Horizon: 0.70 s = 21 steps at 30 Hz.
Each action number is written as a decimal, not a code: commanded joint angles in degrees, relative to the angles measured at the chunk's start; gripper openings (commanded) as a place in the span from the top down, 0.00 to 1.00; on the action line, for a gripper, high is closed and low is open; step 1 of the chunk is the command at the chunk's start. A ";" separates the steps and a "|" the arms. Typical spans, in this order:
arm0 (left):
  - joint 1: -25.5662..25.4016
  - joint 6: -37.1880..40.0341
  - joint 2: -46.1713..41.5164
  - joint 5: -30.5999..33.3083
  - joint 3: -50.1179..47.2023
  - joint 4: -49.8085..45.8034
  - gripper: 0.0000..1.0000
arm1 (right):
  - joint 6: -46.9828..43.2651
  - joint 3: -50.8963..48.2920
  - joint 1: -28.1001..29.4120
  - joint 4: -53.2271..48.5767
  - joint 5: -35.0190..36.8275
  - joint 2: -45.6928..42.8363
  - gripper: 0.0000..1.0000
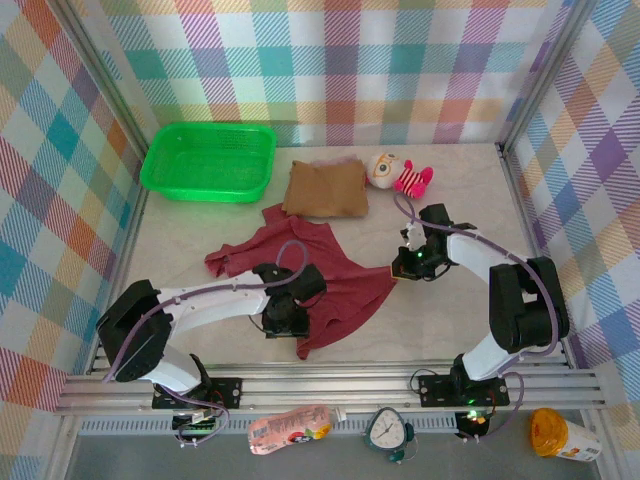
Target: Fold and stack the tank tops
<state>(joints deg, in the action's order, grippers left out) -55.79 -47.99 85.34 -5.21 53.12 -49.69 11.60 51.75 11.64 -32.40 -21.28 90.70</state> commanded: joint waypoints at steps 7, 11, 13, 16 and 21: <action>-3.67 -8.03 1.68 -7.23 -3.85 13.73 0.56 | -0.31 0.82 -2.38 -0.58 1.05 1.28 0.99; -4.27 -6.19 5.24 -8.21 -1.31 16.95 0.56 | -0.34 0.99 -2.67 -0.56 0.37 1.77 0.99; -4.87 -5.26 7.47 -8.43 0.37 17.05 0.56 | -0.35 0.86 -2.84 -0.47 0.45 1.55 1.00; -5.55 -4.29 10.41 -8.91 1.40 16.58 0.57 | -0.39 0.64 -3.27 -0.56 0.39 1.32 1.00; -5.73 0.22 12.56 -5.94 7.31 8.83 0.73 | -0.61 0.64 -3.54 -0.38 0.02 1.42 1.00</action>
<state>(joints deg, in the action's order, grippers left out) -60.84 -51.37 96.92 -12.73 56.45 -36.23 11.57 51.75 8.58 -32.53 -20.23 91.46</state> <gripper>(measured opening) 0.314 0.059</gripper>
